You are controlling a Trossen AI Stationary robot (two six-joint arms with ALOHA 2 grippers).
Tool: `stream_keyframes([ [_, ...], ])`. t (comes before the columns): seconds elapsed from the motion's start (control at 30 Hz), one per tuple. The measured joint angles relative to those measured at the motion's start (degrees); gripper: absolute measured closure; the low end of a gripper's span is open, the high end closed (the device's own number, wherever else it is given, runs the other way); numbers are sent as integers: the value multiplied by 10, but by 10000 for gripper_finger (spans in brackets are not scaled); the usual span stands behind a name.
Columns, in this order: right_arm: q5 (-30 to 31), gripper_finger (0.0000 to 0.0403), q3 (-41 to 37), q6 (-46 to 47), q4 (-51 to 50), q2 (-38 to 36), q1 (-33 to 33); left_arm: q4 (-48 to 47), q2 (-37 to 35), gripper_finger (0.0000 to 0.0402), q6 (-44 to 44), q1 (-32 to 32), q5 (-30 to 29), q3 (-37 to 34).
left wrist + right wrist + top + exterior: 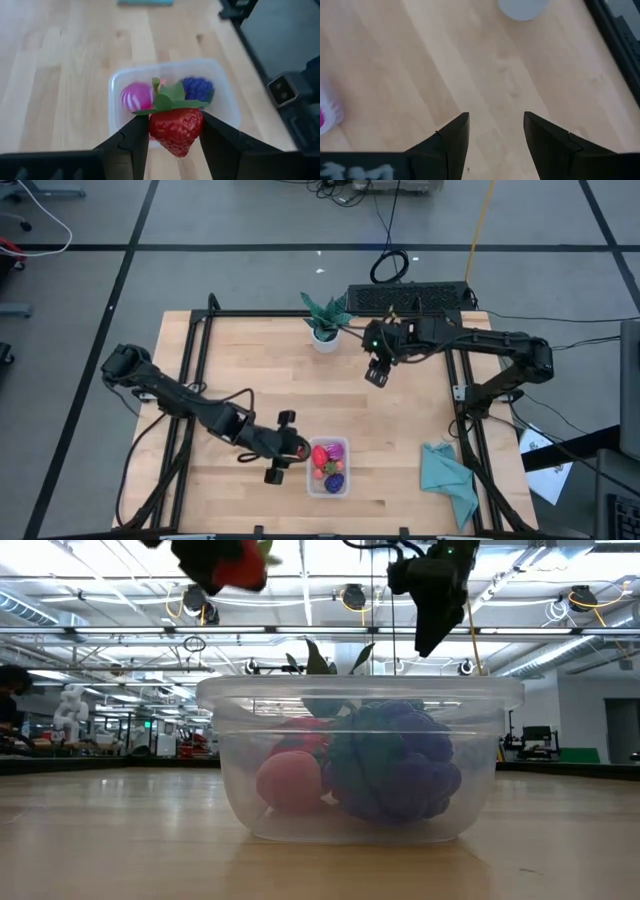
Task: Pick and placing Produce into tupperware
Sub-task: Put the red strawberry into the transparent container
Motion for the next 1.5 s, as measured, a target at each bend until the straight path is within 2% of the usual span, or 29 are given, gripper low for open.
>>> stream_keyframes([
  [0.2, 0, 222, 0, 0, 19, 0, -40, 38, 8, 247, 12, -10, -7, 5],
  [0.33, 0, 222, 0, -5, 25, 0, -58, 22, 47, 247, 48, -11, -7, 62],
  [0.47, 0, 222, 0, -15, 25, 0, -72, -93, 116, 247, 87, -10, -6, 182],
  [0.6, 0, 222, 0, -15, 13, 0, -80, -210, 186, 247, 81, -7, -7, 292],
  [0.7, 0, 222, 0, -15, 0, 0, -85, -266, 235, 247, 58, -11, -4, 340],
  [0.9, 0, 222, 0, -21, -10, 0, -90, -295, 316, 247, 32, -23, 25, 403],
  [1.07, -1, 222, 0, -21, -12, 0, -90, -328, 336, 247, 21, -26, 26, 420],
  [1.5, -2, 222, 0, -21, -14, 0, -90, -329, 350, 247, 13, -16, 25, 416],
])
